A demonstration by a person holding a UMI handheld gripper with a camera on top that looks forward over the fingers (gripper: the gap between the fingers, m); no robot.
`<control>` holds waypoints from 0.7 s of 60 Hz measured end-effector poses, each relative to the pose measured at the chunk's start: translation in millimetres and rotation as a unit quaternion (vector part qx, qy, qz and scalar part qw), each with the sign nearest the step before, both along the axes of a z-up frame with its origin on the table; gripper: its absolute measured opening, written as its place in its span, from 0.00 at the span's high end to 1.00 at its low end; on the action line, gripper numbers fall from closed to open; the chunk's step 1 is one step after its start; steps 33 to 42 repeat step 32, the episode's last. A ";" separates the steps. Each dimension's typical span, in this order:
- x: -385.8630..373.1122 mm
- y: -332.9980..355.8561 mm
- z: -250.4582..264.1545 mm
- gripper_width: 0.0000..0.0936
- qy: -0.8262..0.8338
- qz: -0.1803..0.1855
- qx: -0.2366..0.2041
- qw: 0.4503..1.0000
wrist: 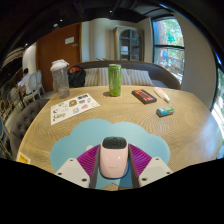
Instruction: Arrange mouse
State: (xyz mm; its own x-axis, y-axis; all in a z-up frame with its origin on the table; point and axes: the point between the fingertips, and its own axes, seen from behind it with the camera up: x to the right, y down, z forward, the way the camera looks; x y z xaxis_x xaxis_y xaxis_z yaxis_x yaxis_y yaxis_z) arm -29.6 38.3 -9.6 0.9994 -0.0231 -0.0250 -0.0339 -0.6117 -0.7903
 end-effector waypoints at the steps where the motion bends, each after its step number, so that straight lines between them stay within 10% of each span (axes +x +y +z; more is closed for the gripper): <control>1: -0.2 0.7 0.2 0.46 0.004 0.000 0.000 1.000; 6: -2.3 -1.3 2.1 0.38 0.019 0.006 -0.007 1.000; 11: -7.0 -9.0 18.1 0.07 0.035 0.025 0.012 0.999; 42: 46.5 -112.3 62.0 0.10 0.052 0.059 0.050 0.996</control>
